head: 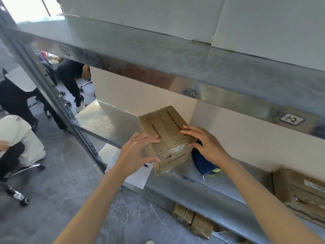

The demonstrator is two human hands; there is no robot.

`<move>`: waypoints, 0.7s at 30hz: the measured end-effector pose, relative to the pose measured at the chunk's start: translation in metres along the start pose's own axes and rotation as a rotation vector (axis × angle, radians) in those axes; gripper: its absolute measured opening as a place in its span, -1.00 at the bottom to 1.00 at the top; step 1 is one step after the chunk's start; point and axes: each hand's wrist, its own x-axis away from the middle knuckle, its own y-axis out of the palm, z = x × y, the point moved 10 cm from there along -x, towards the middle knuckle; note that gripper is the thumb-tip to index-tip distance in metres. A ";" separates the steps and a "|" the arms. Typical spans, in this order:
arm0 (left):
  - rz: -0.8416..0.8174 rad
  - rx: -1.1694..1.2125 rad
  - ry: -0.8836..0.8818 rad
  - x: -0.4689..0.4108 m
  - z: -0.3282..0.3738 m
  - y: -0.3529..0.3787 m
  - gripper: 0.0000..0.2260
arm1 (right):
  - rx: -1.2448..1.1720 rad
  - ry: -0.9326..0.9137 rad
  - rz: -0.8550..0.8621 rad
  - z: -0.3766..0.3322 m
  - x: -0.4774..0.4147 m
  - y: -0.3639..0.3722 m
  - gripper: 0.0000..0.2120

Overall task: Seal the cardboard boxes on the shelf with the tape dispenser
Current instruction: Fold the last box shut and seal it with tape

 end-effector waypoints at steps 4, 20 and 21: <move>0.118 -0.084 0.014 0.003 0.011 0.003 -0.48 | 0.056 -0.013 0.092 -0.003 0.000 -0.007 -0.53; 0.144 -0.046 0.157 -0.021 0.034 0.031 -0.55 | -0.125 0.314 0.359 -0.028 0.042 0.019 -0.54; 0.114 -0.045 0.200 -0.023 0.031 0.027 -0.55 | -0.152 0.340 0.358 -0.031 0.041 0.023 -0.47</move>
